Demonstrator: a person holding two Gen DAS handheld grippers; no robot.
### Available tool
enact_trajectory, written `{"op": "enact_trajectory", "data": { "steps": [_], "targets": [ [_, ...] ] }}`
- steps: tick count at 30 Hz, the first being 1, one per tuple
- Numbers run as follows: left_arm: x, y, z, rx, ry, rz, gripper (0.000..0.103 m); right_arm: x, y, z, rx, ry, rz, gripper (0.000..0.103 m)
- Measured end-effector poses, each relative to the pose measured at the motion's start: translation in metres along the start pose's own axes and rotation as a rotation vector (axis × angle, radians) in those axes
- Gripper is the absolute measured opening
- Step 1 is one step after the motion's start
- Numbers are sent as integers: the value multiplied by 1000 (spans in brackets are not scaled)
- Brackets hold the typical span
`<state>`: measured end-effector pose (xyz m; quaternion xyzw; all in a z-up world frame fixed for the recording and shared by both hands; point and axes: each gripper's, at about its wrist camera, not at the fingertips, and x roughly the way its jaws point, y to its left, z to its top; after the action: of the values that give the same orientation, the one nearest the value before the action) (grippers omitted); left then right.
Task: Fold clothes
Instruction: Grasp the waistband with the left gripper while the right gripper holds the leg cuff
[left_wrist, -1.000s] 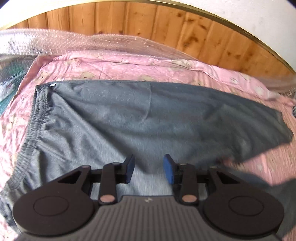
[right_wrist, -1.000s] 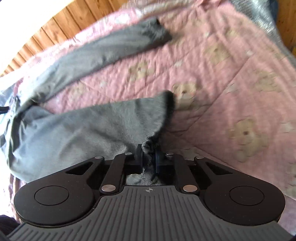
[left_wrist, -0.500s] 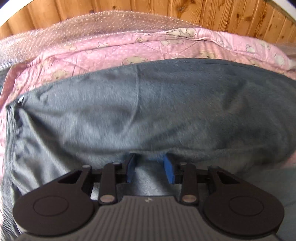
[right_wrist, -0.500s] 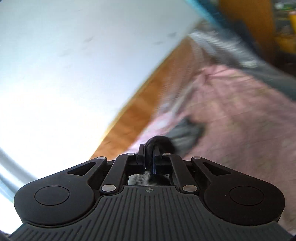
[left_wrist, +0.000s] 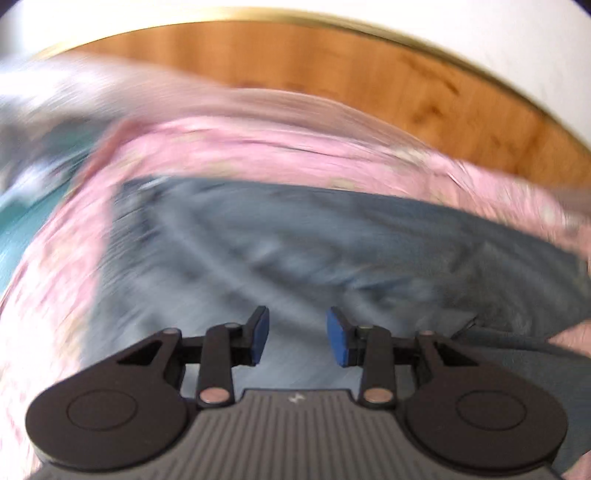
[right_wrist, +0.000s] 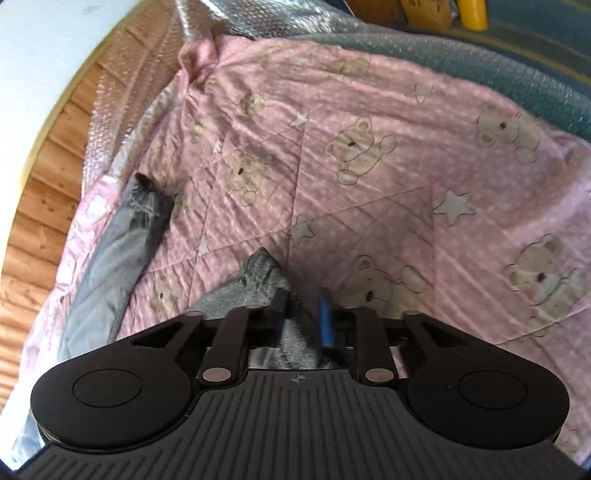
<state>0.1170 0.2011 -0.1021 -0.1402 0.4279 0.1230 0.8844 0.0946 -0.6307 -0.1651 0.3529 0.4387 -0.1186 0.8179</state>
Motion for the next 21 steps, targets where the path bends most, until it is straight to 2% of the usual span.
{"op": "enact_trajectory", "data": {
  "steps": [2, 5, 7, 9, 12, 15, 18, 21],
  "targets": [
    [-30, 49, -29, -132, -19, 35, 36, -17, -2, -10, -37, -42, -18, 50],
    [-59, 114, -75, -348, -30, 114, 37, -38, -12, -31, -69, -69, -36, 52],
    [-63, 144, -97, -478, -43, 145, 37, -39, -17, -46, -69, -26, -15, 52],
    [-60, 161, -108, -560, -72, 139, 37, -37, -21, -61, -69, 26, 17, 52],
    [-43, 171, -111, -616, -86, 104, 40, -26, -20, -75, -47, 79, 65, 52],
    [-23, 168, -106, -601, -82, 76, 42, -16, -22, -79, 32, 69, 102, 52],
    [-6, 161, -101, -567, -81, 96, 48, -15, -30, -82, 152, 35, 142, 52],
    [3, 163, -104, -589, -92, 104, 48, -21, -41, -90, 279, -3, 198, 55]
  ]
}}
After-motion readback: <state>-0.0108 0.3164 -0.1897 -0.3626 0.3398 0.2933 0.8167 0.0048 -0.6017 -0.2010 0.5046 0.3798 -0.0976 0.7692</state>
